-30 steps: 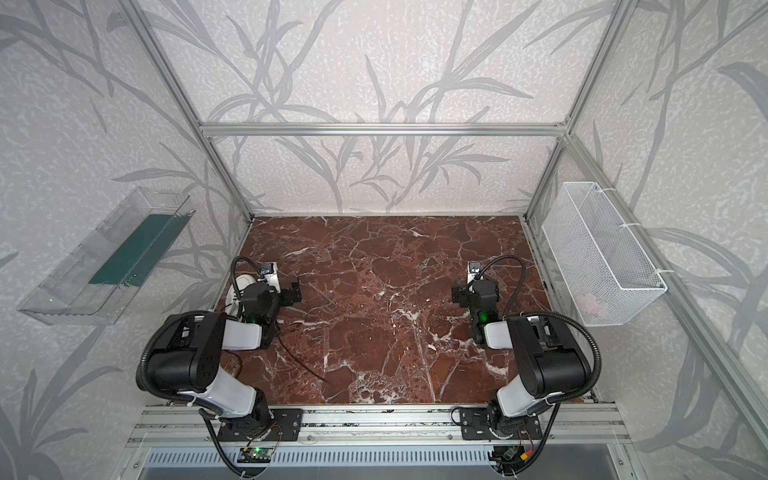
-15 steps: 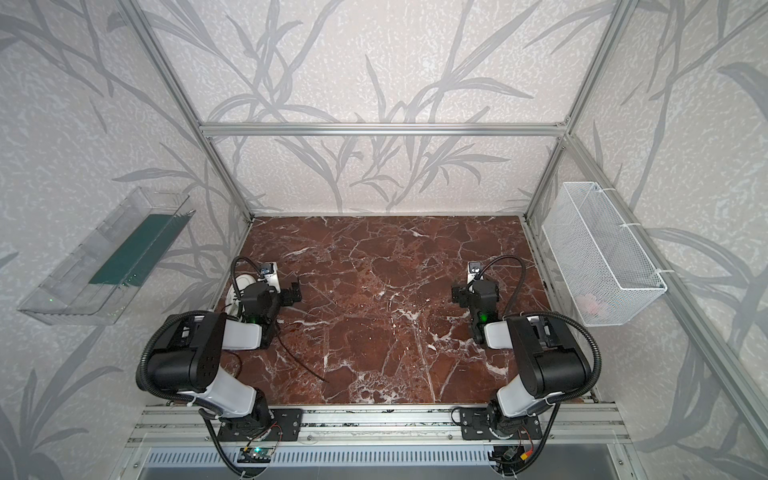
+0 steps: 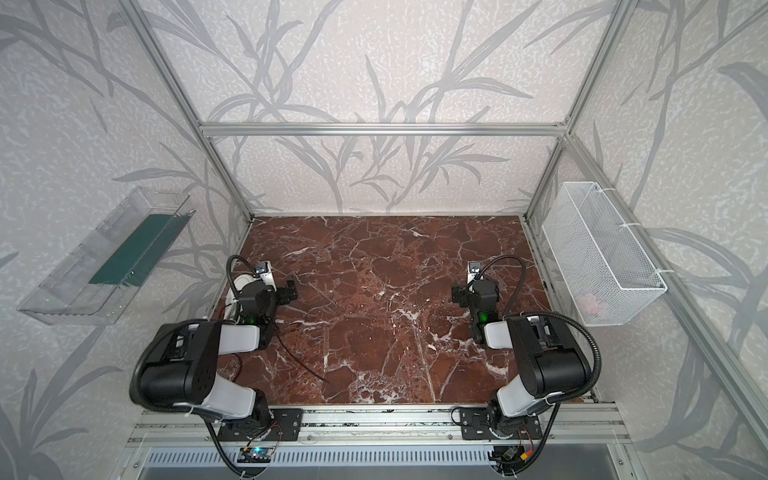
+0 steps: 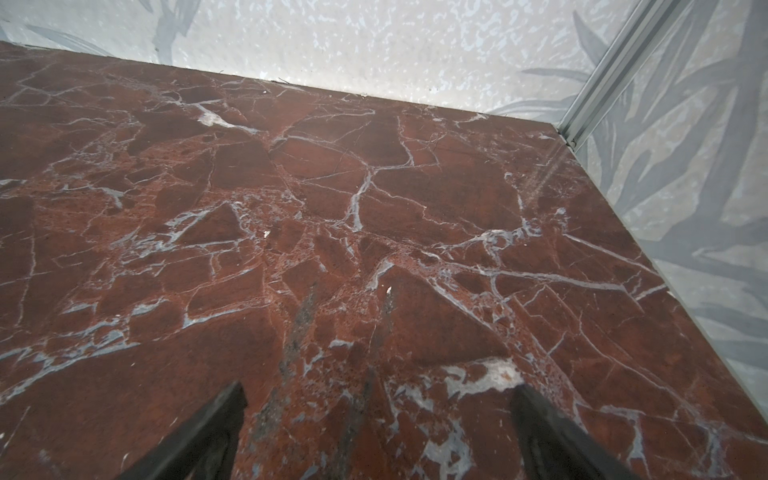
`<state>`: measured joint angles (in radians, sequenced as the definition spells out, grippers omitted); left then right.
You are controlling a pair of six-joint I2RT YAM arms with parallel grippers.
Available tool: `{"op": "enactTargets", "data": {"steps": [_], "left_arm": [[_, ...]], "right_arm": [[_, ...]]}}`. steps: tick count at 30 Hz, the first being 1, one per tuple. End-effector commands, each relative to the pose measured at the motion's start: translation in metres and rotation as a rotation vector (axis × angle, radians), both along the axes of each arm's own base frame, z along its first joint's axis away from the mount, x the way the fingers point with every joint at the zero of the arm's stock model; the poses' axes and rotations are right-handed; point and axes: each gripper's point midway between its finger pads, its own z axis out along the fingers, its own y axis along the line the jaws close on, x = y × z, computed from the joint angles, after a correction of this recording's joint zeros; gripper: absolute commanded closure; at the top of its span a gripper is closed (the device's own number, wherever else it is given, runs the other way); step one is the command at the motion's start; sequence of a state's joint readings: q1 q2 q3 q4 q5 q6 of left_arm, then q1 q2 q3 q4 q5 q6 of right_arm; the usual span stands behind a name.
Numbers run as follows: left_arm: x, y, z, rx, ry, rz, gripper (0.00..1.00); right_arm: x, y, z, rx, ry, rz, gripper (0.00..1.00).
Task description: Tie the shoes
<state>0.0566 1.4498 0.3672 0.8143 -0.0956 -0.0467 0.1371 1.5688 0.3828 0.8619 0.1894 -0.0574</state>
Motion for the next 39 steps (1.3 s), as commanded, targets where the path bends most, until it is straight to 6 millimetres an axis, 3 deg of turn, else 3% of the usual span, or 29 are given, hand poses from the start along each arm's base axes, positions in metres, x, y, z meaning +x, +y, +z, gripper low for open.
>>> {"op": "enactTargets", "data": {"steps": [1,5,9,12,15,19,27,30,39], "left_arm": [[-0.003,0.021,0.045,-0.013,0.013,0.149,0.01],[-0.012,0.033,0.069,-0.052,0.157,0.255,0.01],[-0.024,0.025,0.07,-0.087,0.371,0.238,0.01],[-0.038,0.023,0.07,-0.094,0.53,0.241,0.05],[-0.057,0.026,0.072,-0.097,0.63,0.277,0.08],[-0.086,0.028,0.072,-0.095,0.702,0.319,0.13],[-0.128,0.045,0.046,-0.025,0.849,0.421,0.26],[-0.134,0.05,0.038,0.001,0.862,0.438,0.3],[-0.126,0.058,0.026,0.063,0.92,0.429,0.39]], "right_arm": [[0.007,0.0,0.027,0.005,-0.088,0.003,0.01],[0.001,0.005,0.047,0.023,0.052,0.015,0.01],[-0.002,0.01,0.069,0.083,0.124,0.017,0.01],[-0.005,0.021,0.074,0.166,0.188,0.033,0.01],[-0.009,0.038,0.065,0.27,0.274,0.068,0.01],[-0.015,0.065,0.04,0.332,0.373,0.142,0.01],[-0.013,0.082,0.021,0.362,0.46,0.194,0.01],[-0.01,0.084,0.02,0.367,0.454,0.205,0.01],[-0.009,0.088,0.019,0.383,0.468,0.216,0.01]]}}
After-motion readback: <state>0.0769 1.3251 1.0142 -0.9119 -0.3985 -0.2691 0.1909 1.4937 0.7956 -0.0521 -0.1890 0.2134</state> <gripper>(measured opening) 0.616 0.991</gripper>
